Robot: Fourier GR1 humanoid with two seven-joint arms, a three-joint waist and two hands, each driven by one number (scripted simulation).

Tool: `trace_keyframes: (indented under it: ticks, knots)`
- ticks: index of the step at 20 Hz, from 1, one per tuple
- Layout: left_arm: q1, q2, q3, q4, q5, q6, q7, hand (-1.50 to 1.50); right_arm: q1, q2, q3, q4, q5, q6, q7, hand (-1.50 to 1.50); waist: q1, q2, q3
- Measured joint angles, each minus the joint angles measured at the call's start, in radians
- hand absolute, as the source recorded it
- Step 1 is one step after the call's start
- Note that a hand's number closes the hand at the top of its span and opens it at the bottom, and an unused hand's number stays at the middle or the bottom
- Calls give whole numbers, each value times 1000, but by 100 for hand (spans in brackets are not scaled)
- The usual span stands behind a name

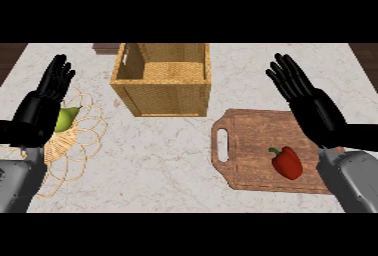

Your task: Pick the bell pepper from the cutting board and place it in the basket

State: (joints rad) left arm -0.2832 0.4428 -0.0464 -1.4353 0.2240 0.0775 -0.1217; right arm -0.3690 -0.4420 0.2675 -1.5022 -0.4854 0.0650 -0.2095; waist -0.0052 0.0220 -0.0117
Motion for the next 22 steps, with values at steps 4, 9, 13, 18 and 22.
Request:
trace_keyframes:
  ticks: [4, 9, 13, 18, 22]
  knots:
    - [10, -18, 8, 31, -21, 43, 43, 0, 15, -102, -69, 73, 32, 43, 0, 150, 1, -12, 8]
    - [47, -34, 18, 52, -30, 103, 138, 0, 49, -155, -111, 133, 87, 106, -150, -150, 7, -17, 12]
    - [73, -42, 17, 47, -32, 114, 172, 0, 84, -76, -81, 144, 253, -98, -204, -150, 8, -21, 12]
    - [80, -50, 14, 27, -40, 137, 214, 0, 96, -98, -90, 104, 426, -350, -64, -150, -3, -28, 10]
    - [97, -56, 13, 13, -49, 148, 221, 0, 78, -227, -76, 22, 513, -351, 165, -150, -10, -33, 8]
